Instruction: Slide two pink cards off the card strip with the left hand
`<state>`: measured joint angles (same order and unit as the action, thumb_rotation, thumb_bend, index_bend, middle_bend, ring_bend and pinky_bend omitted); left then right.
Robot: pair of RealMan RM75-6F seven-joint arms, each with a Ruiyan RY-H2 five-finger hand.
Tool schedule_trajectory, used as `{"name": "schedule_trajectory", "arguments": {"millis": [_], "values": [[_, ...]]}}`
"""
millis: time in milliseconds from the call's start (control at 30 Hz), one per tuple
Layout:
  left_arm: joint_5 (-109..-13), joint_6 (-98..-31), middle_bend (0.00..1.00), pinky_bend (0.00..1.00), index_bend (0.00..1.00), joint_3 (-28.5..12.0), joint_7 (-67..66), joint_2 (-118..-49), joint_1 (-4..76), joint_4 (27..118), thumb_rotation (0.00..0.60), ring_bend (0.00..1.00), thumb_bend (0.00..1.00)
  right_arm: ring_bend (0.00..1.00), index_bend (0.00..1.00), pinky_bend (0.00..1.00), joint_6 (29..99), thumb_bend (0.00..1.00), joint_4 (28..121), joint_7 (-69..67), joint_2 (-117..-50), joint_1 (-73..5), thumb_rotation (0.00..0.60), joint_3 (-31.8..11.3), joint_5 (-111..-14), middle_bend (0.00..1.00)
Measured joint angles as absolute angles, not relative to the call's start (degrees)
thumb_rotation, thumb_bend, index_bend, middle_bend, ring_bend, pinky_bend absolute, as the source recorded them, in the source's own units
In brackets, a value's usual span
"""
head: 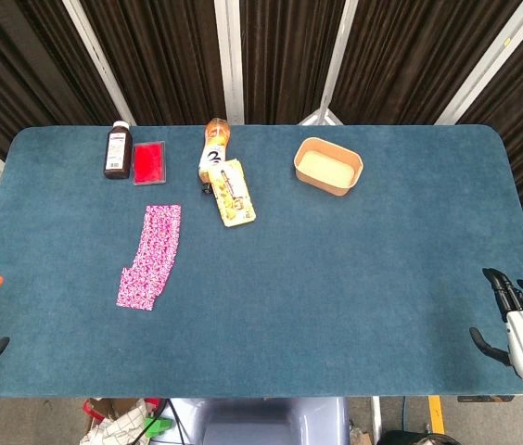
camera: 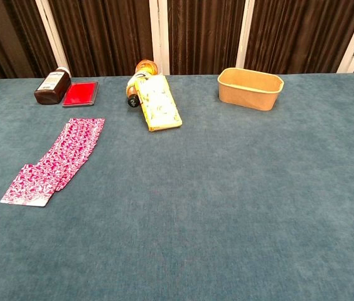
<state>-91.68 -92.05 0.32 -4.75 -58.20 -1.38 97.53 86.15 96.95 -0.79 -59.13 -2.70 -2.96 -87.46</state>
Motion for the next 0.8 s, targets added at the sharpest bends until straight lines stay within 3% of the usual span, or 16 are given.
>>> {"name": "schedule_trajectory", "arguments": {"millis": [600, 800], "values": [[-92.88, -91.61, 0.15, 0.25, 0.16, 0.64, -5.65, -58.89, -0.97, 97.25, 0.600, 0.13, 0.34, 0.26, 0.00, 0.14, 85.89, 0.31, 97.33, -0.31, -59.09, -2.81, 0.600, -2.52, -88.20, 0.13], [-93.98, -91.03, 0.35, 0.33, 0.16, 0.67, -6.05, -59.55, -0.21, 96.72, 0.600, 0.25, 0.38, 0.26, 0.00, 0.14, 86.41, 0.31, 97.12, -0.84, -58.94, -2.53, 0.600, -2.52, -88.26, 0.13]]}}
